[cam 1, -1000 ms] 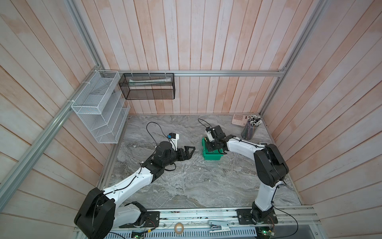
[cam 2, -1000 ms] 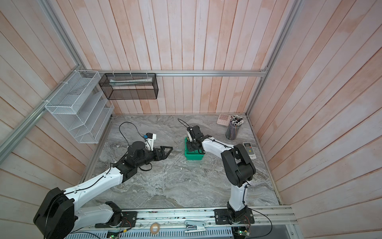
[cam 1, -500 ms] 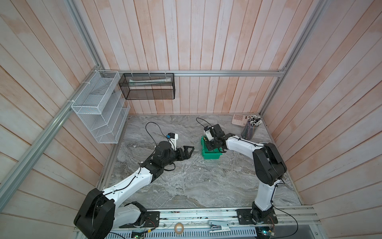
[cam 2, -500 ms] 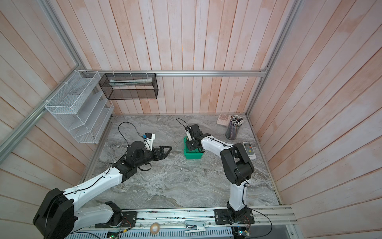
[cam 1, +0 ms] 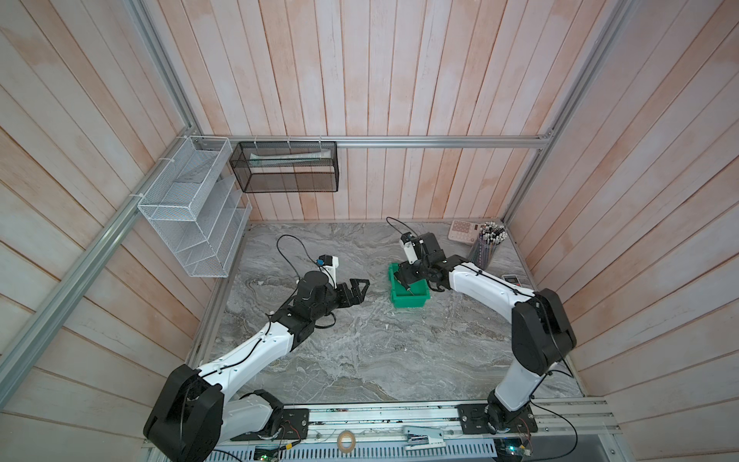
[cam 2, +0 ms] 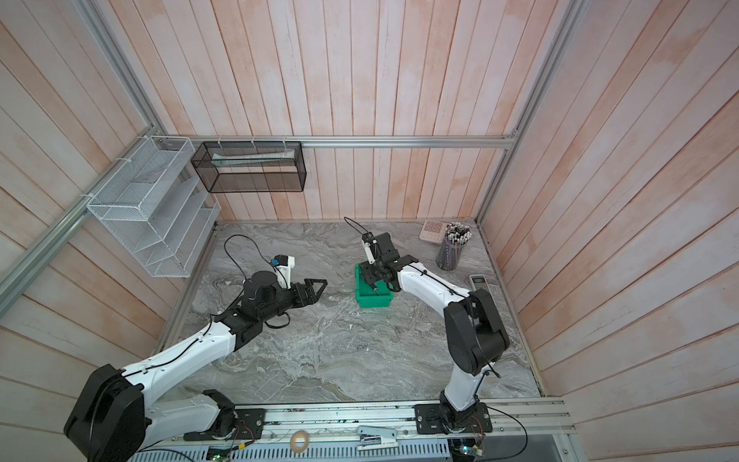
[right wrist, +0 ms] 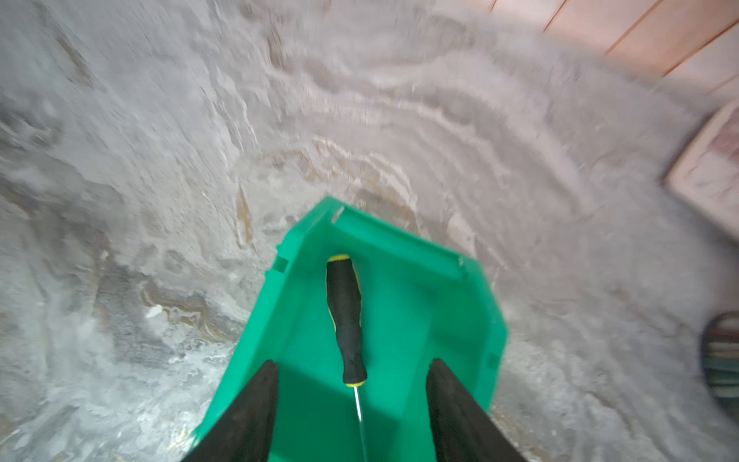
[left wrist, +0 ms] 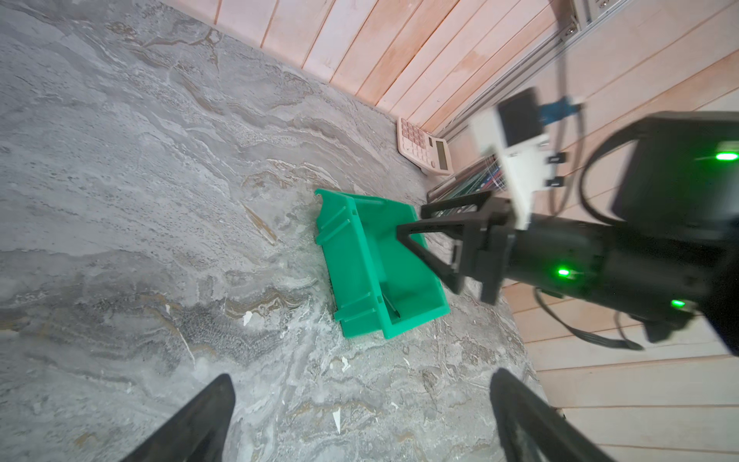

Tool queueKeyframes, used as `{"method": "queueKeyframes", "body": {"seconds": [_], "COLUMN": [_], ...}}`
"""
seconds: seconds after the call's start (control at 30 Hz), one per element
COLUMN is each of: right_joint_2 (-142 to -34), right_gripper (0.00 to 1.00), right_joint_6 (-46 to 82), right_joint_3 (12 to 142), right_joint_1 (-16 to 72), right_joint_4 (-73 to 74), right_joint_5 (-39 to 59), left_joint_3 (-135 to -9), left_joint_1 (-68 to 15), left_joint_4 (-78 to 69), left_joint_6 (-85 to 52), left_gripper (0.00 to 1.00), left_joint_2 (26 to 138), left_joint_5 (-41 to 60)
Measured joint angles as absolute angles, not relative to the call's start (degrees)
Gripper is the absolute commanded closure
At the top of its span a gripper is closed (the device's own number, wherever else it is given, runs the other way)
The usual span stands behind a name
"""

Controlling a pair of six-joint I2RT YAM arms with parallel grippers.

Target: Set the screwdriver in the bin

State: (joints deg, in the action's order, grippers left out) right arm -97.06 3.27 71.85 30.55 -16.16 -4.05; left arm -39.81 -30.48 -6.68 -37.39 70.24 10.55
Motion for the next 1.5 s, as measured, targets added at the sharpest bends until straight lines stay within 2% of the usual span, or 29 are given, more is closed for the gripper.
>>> {"method": "queueKeyframes", "body": {"seconds": [0.03,0.17,0.33,0.43,0.6,0.83,1.03,1.3,1.5], "right_joint_2": [-94.0,-81.5,-68.0,-64.6,-62.2,-63.7,-69.8,-77.5,-89.1], "right_gripper": [0.02,0.02,0.02,0.02,0.01,0.02,0.02,0.02,0.02], "right_joint_6": [4.1,8.0,14.9,17.3,16.5,12.0,9.0,2.3,-4.2], "right_joint_3": [70.7,63.5,49.4,40.5,25.5,16.3,9.3,4.8,4.3], "right_joint_1": [30.3,26.1,14.8,12.8,12.9,12.9,13.1,14.6,17.3], "right_joint_4": [-15.2,-8.4,1.7,7.3,17.1,33.1,50.7,73.5,87.2], "right_joint_5": [-4.4,-6.0,-13.3,-20.7,-32.0,-40.5,-41.4,-40.4,-41.5], "left_joint_3": [-40.3,-41.6,-39.8,-36.2,-29.2,-17.5,-9.3,-13.5,-17.3], "left_joint_1": [-30.4,-29.9,-27.6,-25.7,-20.6,-11.8,-4.8,-2.7,-2.5], "left_joint_4": [-6.4,-6.0,-9.2,-14.5,-20.2,-28.4,-41.5,-55.4,-56.1], "left_joint_6": [-36.6,-32.2,-24.8,-20.1,-15.6,-13.5,-14.2,-11.5,-9.5], "left_gripper": [0.0,0.0,0.0,0.0,0.0,0.0,0.0,0.0,0.0], "left_joint_2": [70.3,69.7,63.6,60.4,61.7,61.2,66.6,81.2,83.1], "left_joint_5": [9.6,3.7,-8.2,-17.8,-29.5,-37.8,-38.0,-33.3,-29.1]}}
